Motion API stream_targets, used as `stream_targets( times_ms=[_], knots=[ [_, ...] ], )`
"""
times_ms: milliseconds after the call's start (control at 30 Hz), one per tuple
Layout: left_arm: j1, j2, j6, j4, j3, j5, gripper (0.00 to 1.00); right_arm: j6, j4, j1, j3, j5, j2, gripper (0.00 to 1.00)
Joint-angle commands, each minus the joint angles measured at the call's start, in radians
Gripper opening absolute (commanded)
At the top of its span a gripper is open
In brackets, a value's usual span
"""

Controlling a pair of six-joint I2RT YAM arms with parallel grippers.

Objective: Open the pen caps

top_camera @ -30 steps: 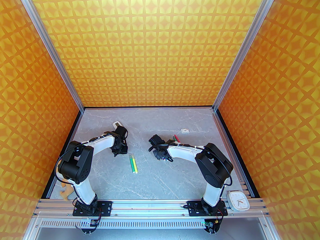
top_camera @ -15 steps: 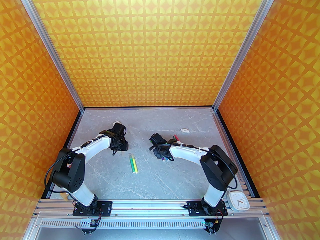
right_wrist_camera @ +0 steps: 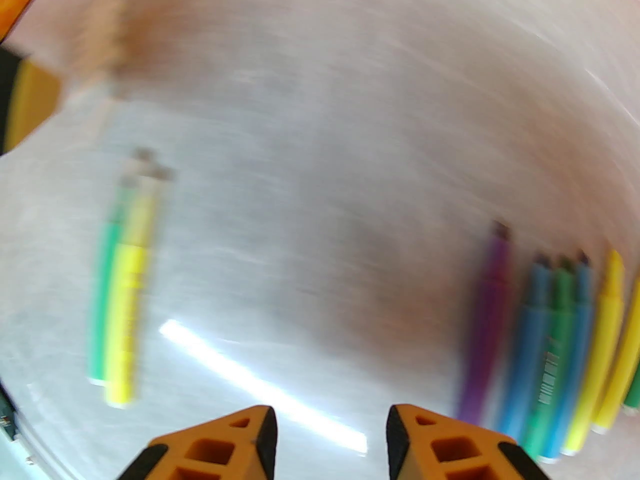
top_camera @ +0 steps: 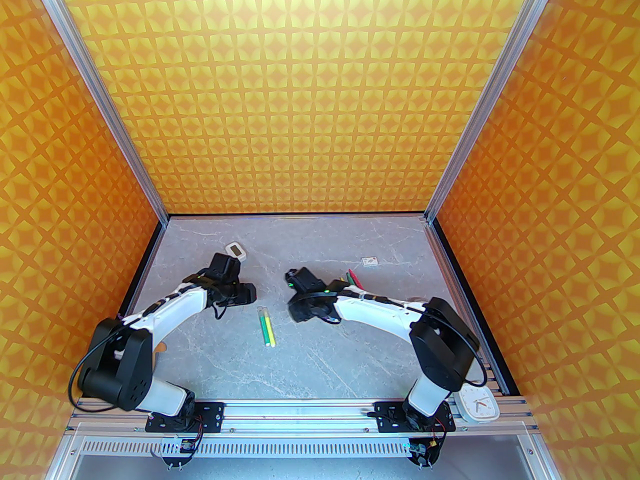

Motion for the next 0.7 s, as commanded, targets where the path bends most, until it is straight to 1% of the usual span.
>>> stream_targets(
  times_ms=[0,67,267,433,667],
  knots=[
    [0.036,-0.059,-0.014,0.07,-0.055,0.036,0.72,0.031,-0.015,0.024,0.048,-0.047,0.056,0.42],
    [0.068,-0.089,-0.018,0.092,-0.092,0.059,0.74,0.044,-0.011,0.038,0.066,-0.069,0.078,0.42],
    [0.161,-0.153,-0.039,0.146,-0.185,0.126,0.75,0.058,-0.021,0.079,0.124,-0.094,0.141,0.43],
    [0.191,-0.184,-0.044,0.163,-0.219,0.129,0.75,0.048,-0.054,0.107,0.187,-0.119,0.202,0.43],
    [0.212,-0.204,-0.047,0.18,-0.249,0.139,0.76,0.052,-0.078,0.122,0.226,-0.121,0.257,0.43]
  ],
)
